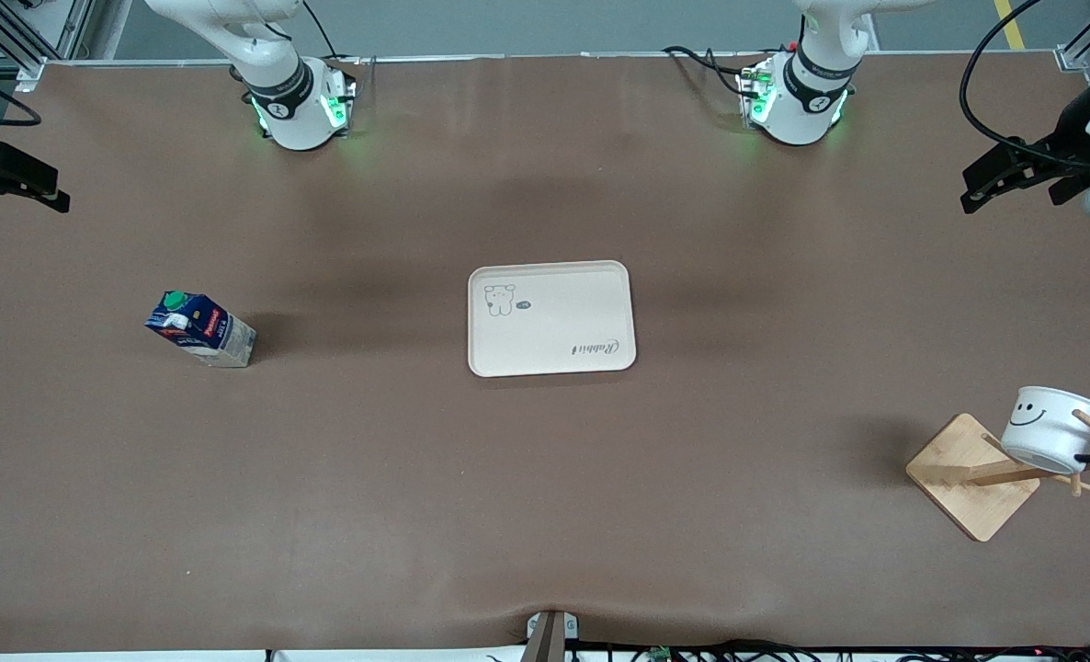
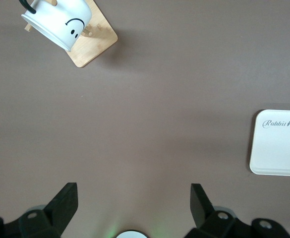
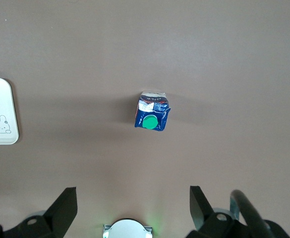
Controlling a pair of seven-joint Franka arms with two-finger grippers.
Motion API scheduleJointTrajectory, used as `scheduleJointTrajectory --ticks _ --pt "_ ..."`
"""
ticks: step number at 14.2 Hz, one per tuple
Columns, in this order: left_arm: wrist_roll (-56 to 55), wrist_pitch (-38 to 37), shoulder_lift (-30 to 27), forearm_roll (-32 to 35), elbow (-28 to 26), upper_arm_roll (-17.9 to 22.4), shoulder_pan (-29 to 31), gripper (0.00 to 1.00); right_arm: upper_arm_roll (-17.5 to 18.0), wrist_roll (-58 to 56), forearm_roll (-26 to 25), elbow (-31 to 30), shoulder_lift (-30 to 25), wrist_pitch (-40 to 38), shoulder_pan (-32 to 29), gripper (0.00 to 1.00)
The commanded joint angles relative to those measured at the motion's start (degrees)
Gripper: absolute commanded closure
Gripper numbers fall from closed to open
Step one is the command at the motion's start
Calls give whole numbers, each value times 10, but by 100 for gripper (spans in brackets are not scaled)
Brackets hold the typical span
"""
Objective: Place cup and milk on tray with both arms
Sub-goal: 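Move the left gripper toward the white mug on the wooden stand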
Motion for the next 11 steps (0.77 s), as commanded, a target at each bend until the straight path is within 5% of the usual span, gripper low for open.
scheduleJointTrajectory --ticks 1,6,11 --pt "7 -6 5 -2 17 -3 3 0 3 0 -2 2 1 -4 -3 0" --pt "30 0 8 7 35 41 6 0 3 1 -2 3 1 -3 -2 0" --pt "31 188 -10 -3 -84 40 60 0 3 -1 -2 4 6 -2 -4 0"
